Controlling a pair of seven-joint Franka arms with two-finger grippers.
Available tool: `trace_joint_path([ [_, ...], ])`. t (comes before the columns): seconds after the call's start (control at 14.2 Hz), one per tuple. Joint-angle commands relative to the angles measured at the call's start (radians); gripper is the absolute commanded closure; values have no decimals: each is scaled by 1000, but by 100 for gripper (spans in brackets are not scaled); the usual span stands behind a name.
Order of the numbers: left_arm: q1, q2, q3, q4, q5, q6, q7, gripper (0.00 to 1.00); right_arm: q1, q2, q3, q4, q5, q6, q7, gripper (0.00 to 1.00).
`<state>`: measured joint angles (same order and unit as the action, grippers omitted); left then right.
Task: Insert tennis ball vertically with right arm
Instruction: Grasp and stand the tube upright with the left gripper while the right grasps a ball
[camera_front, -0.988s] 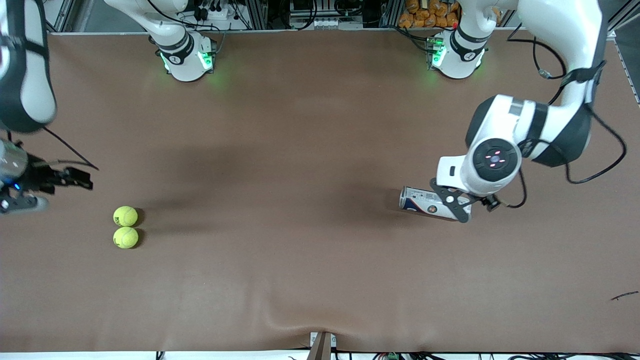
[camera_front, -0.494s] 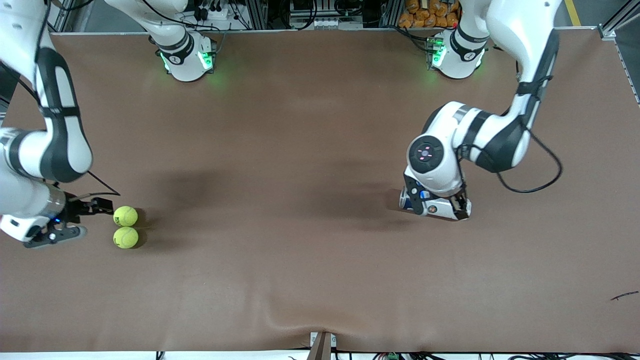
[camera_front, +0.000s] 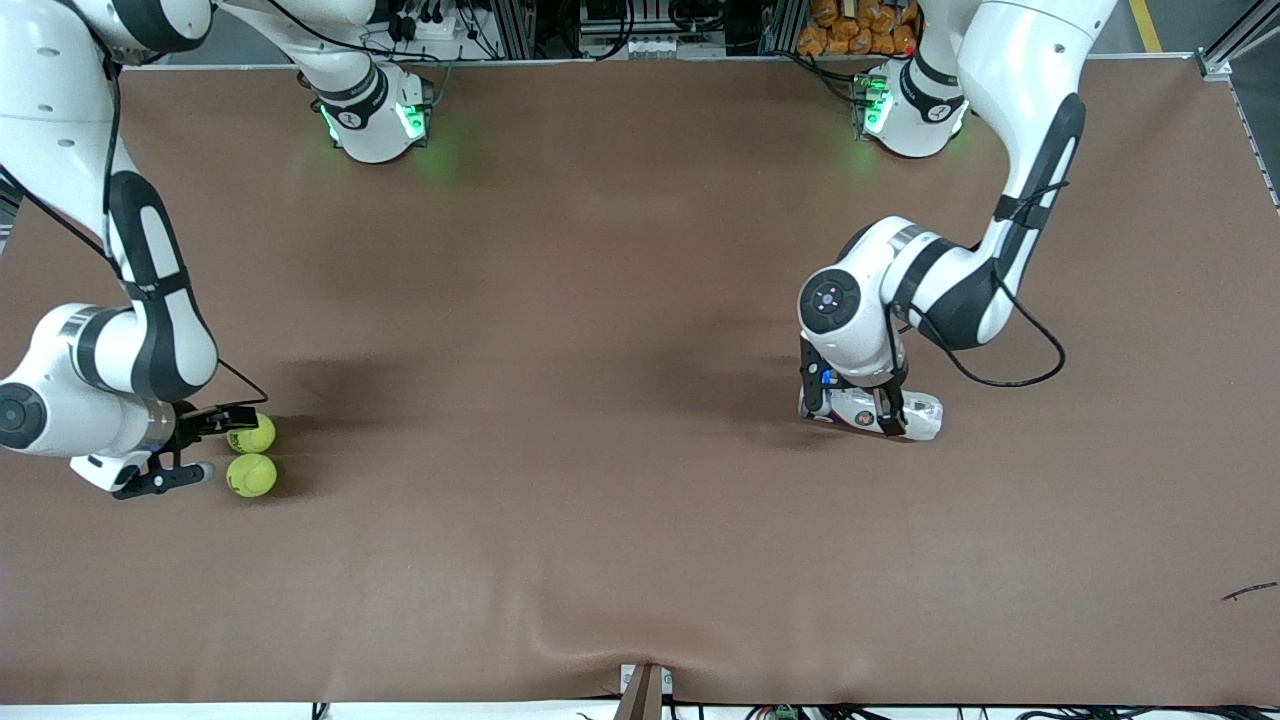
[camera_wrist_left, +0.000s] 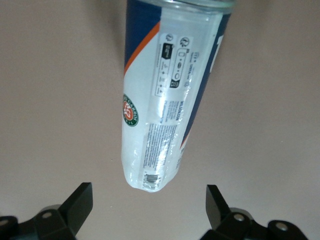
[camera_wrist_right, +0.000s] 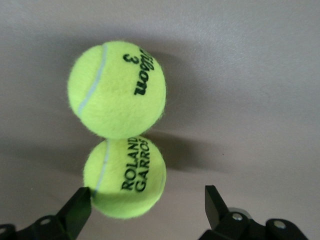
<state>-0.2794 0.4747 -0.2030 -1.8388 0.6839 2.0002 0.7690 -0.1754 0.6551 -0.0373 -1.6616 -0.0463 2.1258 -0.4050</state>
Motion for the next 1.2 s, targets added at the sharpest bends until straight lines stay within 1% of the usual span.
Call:
trace_joint_path([
  [0.0, -11, 4, 2, -19, 46, 21, 24, 0, -16, 15, 17, 8, 22, 16, -11, 0],
  [0.14, 11, 18, 2, -39, 49, 89, 27, 0, -18, 21, 16, 8, 65, 14, -11, 0],
  [0.21, 14, 16, 2, -63, 51, 136, 32, 0, -18, 24, 16, 5, 68, 14, -6, 0],
  [0.28, 19, 19, 4, -69, 51, 155, 32, 0, -18, 26, 16, 3, 77, 14, -5, 0],
  [0.42, 17, 31, 4, -71, 57, 157, 35, 0, -19, 29, 16, 2, 97, 13, -5, 0],
  [0.56, 13, 42, 4, -71, 104, 157, 33, 0, -19, 34, 16, 3, 97, 13, -9, 0],
  [0.64, 17, 54, 2, -69, 118, 161, 33, 0, -19, 34, 16, 2, 97, 9, -14, 22],
  [0.71, 19, 61, 4, -69, 134, 176, 33, 0, -19, 34, 16, 2, 97, 8, -15, 48],
  [0.78, 20, 74, 4, -68, 147, 192, 33, 0, -19, 34, 16, 3, 97, 8, -17, 69],
  [0.85, 22, 79, 4, -68, 148, 204, 33, 0, -25, 34, 16, 3, 97, 6, -17, 84],
  [0.92, 26, 81, 4, -69, 148, 213, 32, 0, -29, 32, 16, 5, 97, 6, -17, 89],
  [1.13, 42, 90, 4, -74, 149, 232, 33, 0, -38, 5, 17, 8, 97, 0, -31, 89],
])
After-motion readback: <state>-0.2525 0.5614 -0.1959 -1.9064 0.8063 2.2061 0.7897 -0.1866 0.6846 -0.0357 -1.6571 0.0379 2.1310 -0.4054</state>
